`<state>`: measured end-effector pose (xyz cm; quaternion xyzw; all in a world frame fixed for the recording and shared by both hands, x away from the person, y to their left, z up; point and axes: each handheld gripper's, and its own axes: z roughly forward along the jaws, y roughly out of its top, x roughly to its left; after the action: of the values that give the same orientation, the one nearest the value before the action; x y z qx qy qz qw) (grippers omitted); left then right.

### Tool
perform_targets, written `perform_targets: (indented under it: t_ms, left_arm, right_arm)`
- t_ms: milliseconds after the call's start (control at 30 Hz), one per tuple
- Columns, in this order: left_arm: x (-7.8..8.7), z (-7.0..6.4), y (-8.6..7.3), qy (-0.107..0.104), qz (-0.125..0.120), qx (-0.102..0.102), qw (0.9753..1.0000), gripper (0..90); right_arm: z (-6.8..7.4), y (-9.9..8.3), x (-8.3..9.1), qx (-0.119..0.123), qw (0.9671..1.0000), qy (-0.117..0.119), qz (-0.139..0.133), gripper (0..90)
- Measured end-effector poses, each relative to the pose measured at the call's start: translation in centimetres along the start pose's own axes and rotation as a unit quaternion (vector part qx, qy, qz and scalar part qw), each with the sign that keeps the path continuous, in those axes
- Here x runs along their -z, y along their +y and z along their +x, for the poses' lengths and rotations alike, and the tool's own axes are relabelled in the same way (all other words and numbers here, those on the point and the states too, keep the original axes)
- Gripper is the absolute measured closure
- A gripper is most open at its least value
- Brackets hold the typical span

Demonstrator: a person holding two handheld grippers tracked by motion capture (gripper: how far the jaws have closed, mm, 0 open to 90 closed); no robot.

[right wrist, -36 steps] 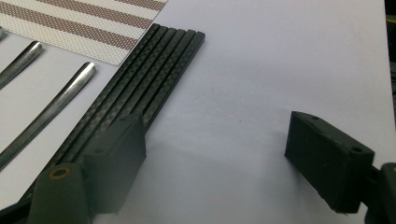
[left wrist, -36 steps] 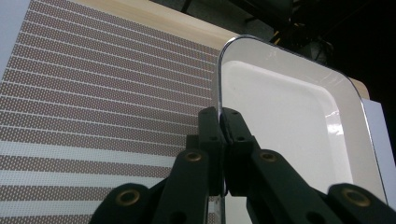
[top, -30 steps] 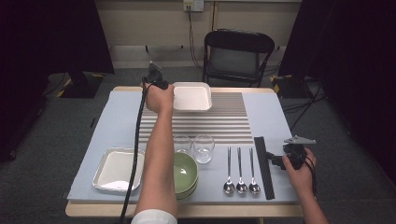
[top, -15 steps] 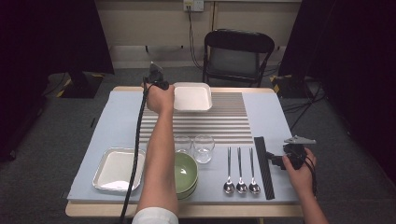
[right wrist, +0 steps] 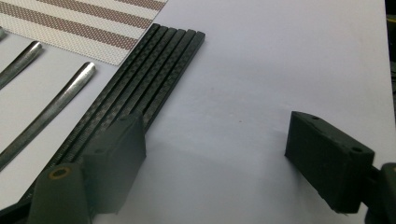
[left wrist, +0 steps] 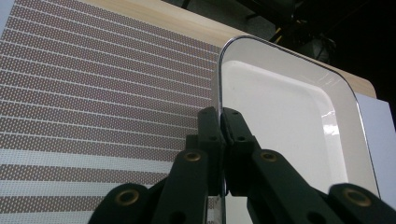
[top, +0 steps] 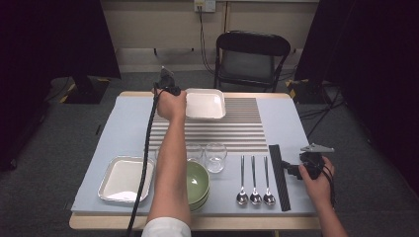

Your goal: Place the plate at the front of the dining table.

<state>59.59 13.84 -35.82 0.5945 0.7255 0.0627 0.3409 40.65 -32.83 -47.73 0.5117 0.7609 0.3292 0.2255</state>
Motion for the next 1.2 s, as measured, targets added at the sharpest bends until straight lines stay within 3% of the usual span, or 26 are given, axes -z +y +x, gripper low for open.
perform_targets:
  t_ms: [1200]
  left_arm:
    - [-1.7,-0.2,-0.4,0.006,0.011,-0.013,0.9998,86.9]
  right_arm:
    - [0.0,0.0,0.0,0.0,1.0,0.0,0.0,19.4]
